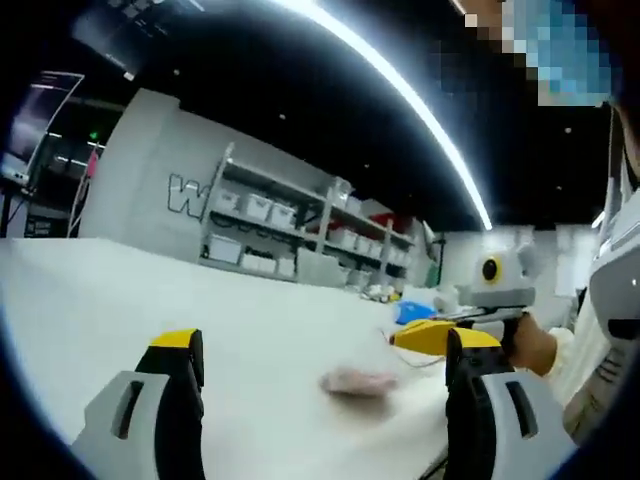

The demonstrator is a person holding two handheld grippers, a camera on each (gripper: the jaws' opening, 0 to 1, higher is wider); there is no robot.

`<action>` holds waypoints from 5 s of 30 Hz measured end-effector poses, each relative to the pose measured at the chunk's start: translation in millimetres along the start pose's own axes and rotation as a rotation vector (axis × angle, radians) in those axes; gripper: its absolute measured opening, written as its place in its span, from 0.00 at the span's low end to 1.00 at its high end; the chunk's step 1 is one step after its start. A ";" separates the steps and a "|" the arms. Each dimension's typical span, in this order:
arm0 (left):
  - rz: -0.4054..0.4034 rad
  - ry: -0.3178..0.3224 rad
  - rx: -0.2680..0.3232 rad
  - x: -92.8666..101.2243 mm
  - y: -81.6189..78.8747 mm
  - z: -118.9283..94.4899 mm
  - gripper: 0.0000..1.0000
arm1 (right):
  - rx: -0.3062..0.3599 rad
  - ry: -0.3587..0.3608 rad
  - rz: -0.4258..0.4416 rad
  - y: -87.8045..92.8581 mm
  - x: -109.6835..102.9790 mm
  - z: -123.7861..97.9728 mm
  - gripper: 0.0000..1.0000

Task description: Open the resealable bag by pulling the two sides of the seal apart until the entire bag opening is separated and visibly accessible.

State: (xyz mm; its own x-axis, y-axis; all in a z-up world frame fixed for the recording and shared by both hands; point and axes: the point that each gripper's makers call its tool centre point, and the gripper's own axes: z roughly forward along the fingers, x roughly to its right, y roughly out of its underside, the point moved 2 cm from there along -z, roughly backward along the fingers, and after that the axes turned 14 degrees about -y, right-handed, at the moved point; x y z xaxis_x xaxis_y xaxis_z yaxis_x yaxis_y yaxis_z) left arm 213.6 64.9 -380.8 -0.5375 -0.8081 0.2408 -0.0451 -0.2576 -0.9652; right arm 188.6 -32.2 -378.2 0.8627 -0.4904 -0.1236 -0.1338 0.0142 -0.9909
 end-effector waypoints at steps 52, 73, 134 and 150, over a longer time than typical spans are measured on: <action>0.000 -0.064 -0.019 -12.0 3.4 -2.8 0.97 | 0.013 0.019 -0.264 -75.4 5.9 -1.0 0.00; -0.003 -0.062 -0.013 -12.9 0.1 -2.0 0.97 | -0.043 0.003 -0.333 -94.7 26.0 13.0 0.00; 0.024 -0.099 -0.024 -24.7 -0.4 -5.1 0.97 | -0.173 0.056 -0.285 -123.9 155.3 77.3 0.00; 0.029 -0.110 -0.036 -29.0 3.4 -4.5 0.97 | -0.181 0.095 -0.256 -118.8 192.4 88.6 0.00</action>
State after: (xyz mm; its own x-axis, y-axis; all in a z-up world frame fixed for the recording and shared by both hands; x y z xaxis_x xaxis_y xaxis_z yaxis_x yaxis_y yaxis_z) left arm 225.3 89.9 -391.5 -0.4437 -0.8686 0.2208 -0.0624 -0.2158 -0.9744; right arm 413.6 -51.0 -289.0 0.8310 -0.5375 0.1429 -0.0100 -0.2712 -0.9625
